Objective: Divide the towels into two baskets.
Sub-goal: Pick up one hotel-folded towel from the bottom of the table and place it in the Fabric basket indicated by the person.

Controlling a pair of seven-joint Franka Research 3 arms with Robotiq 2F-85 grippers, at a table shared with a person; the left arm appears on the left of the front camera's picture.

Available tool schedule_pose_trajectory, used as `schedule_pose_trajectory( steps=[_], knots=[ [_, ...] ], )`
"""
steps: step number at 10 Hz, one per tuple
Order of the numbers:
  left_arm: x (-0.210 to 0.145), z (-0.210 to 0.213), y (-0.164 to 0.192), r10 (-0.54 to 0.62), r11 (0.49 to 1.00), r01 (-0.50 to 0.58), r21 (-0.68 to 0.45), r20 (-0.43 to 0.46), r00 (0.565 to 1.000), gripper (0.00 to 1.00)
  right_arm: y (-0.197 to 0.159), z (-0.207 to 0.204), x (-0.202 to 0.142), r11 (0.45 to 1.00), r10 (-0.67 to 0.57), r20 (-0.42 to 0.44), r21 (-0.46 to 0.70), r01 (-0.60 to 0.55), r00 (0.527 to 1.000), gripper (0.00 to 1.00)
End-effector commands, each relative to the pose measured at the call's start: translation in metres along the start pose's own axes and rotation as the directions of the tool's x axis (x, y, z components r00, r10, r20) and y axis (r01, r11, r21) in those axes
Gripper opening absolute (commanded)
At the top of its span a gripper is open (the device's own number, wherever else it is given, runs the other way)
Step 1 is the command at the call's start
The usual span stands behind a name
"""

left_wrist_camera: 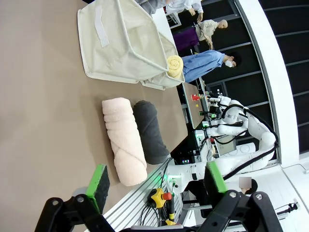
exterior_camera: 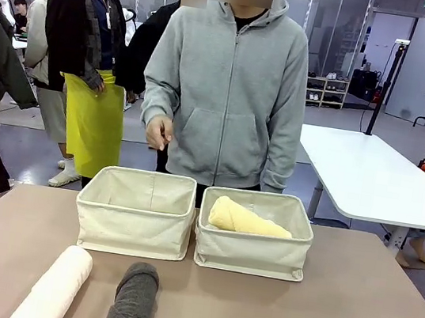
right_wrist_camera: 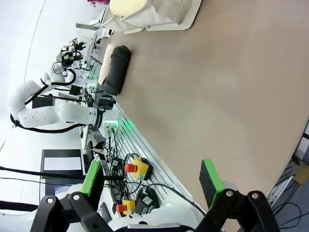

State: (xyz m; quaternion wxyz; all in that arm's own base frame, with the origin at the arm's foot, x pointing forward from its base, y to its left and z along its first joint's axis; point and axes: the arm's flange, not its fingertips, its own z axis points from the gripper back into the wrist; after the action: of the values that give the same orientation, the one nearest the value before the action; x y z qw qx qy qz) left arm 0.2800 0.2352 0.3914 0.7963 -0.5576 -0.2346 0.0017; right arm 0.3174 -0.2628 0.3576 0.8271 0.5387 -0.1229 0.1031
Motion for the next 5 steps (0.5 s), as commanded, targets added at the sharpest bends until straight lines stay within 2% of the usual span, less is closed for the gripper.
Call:
schedule_pose_trajectory(
  steps=[1,5],
  knots=[
    [-0.0003,0.0024,-0.0024,-0.004,1.0,0.004,-0.01,0.009,1.0,1.0,0.0038,-0.0029,-0.0039,1.0,0.001,0.001,-0.014,-0.001,1.0,1.0],
    [-0.0003,0.0024,-0.0024,-0.004,1.0,0.004,-0.01,0.009,1.0,1.0,0.0038,-0.0029,-0.0039,1.0,0.001,0.001,-0.014,-0.001,1.0,1.0]
  ],
)
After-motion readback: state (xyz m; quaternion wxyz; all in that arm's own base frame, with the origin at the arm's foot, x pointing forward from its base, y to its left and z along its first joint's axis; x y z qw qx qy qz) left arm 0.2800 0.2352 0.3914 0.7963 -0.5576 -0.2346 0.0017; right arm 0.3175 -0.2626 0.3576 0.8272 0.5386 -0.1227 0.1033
